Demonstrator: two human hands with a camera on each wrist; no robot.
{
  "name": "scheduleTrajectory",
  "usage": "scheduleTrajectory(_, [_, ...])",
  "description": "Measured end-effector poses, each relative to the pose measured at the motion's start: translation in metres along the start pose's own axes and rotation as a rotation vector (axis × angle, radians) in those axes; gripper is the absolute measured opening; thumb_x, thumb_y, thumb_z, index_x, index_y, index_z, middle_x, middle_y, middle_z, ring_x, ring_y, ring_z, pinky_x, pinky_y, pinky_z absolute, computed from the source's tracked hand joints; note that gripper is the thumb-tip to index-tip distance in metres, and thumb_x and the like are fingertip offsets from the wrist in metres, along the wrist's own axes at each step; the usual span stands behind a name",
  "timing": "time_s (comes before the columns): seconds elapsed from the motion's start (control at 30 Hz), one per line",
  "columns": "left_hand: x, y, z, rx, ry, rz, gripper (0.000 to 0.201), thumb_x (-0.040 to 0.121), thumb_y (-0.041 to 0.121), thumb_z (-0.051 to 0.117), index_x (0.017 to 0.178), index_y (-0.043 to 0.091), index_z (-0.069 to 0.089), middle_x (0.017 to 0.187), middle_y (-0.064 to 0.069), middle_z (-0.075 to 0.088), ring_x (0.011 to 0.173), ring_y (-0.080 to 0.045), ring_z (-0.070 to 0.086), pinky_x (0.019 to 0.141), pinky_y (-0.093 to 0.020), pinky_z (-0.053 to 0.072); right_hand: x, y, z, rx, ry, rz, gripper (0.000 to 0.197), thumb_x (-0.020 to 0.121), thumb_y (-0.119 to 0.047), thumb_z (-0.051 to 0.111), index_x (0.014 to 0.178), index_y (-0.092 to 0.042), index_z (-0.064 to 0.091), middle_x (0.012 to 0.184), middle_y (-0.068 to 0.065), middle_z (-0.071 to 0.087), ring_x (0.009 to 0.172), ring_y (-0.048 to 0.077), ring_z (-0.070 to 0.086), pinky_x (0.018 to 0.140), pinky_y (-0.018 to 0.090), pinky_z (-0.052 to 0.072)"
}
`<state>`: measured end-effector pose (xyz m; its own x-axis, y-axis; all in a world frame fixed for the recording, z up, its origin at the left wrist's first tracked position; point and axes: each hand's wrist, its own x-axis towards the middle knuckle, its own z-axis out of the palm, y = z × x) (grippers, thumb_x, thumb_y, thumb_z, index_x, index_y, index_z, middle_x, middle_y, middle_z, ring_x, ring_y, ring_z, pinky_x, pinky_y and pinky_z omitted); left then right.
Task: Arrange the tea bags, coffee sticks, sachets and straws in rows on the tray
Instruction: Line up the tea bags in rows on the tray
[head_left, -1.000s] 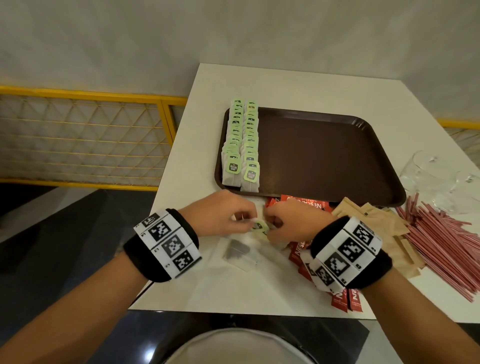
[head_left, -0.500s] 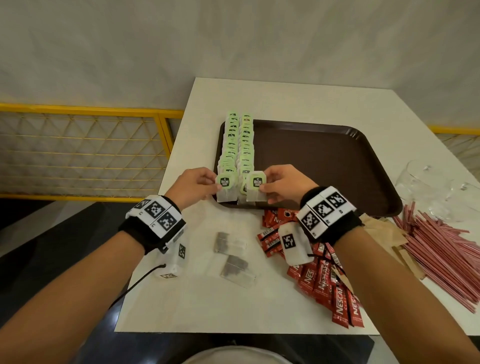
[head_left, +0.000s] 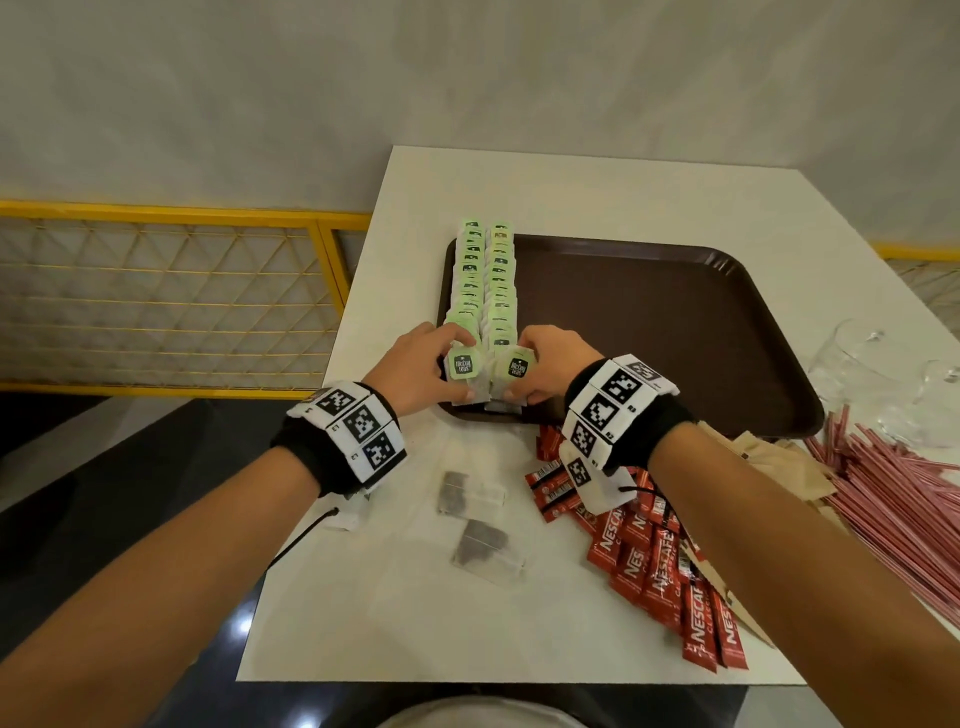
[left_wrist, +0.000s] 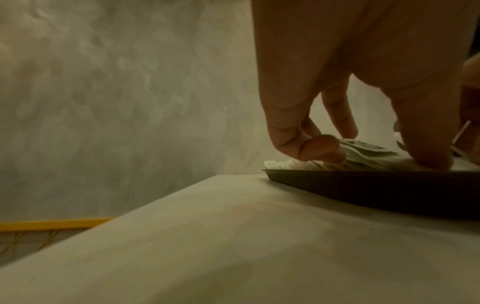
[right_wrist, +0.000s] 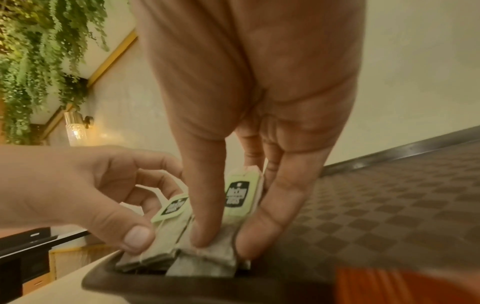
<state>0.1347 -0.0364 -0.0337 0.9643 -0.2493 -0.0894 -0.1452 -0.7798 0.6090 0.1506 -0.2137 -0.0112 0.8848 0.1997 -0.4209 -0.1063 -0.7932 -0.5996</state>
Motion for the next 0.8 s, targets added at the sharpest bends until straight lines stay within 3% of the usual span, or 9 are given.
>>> scheduleTrajectory(0.13, [0.0022,-0.0001,-0.0012,0.026,0.022,0.024,0.052,0.074,0.017,0.077,0.121,0.018,0.054,0.102,-0.001,0.044,0.083,-0.016,0.048,0.072,-0.021,0.035,0.0022,0.0013,-0.0037,0.037,0.053,-0.032,0.033,0.08,-0.005,0.07,0.101,-0.014,0.047,0.102,0.007,0.056,0.075,0.019,0.066,0.068,0.028,0.058])
scheduleTrajectory(0.23, [0.0004,-0.0041,-0.0005,-0.002,0.018,0.051,0.046,0.075,0.014,0.076,0.117,0.017,0.057,0.1,-0.001,0.051,0.08,-0.015,0.052,0.063,-0.01,0.035,-0.0024,0.0034,-0.0092,0.085,0.015,-0.084,0.026,0.084,-0.004,0.065,0.103,-0.014,0.05,0.098,0.01,0.059,0.062,0.012,0.063,0.054,0.014,0.053])
scheduleTrajectory(0.33, [0.0003,-0.0055,0.0,-0.033,-0.008,0.046,0.044,0.075,0.012,0.076,0.115,0.018,0.059,0.099,-0.001,0.054,0.082,-0.015,0.054,0.061,-0.002,0.035,-0.0037,0.0032,-0.0094,0.029,-0.096,-0.094,0.024,0.084,-0.004,0.066,0.099,-0.015,0.052,0.099,0.01,0.062,0.069,0.017,0.067,0.064,0.021,0.056])
scheduleTrajectory(0.5, [0.004,-0.001,-0.0007,0.003,-0.015,0.049,0.044,0.076,0.012,0.075,0.117,0.019,0.06,0.098,-0.001,0.049,0.082,-0.013,0.051,0.064,-0.01,0.035,0.0017,0.0004,-0.0027,-0.06,-0.097,-0.044,0.029,0.082,-0.003,0.067,0.106,-0.01,0.054,0.093,0.002,0.054,0.085,0.028,0.069,0.08,0.037,0.057])
scheduleTrajectory(0.6, [0.0044,-0.0008,-0.0012,0.007,-0.015,0.017,0.045,0.076,0.013,0.075,0.118,0.019,0.059,0.103,-0.003,0.048,0.085,-0.014,0.052,0.074,-0.019,0.036,0.0033,-0.0008,-0.0029,-0.035,-0.067,-0.012,0.028,0.082,-0.003,0.067,0.106,-0.01,0.052,0.084,-0.002,0.05,0.087,0.029,0.069,0.082,0.039,0.057])
scheduleTrajectory(0.8, [0.0008,0.0005,-0.0022,-0.056,0.03,-0.026,0.048,0.076,0.017,0.075,0.12,0.02,0.056,0.106,-0.003,0.044,0.085,-0.015,0.052,0.075,-0.018,0.037,0.0054,0.0039,-0.0019,0.111,-0.002,0.069,0.032,0.078,-0.006,0.073,0.09,-0.013,0.045,0.095,0.007,0.056,0.086,0.03,0.069,0.08,0.043,0.057])
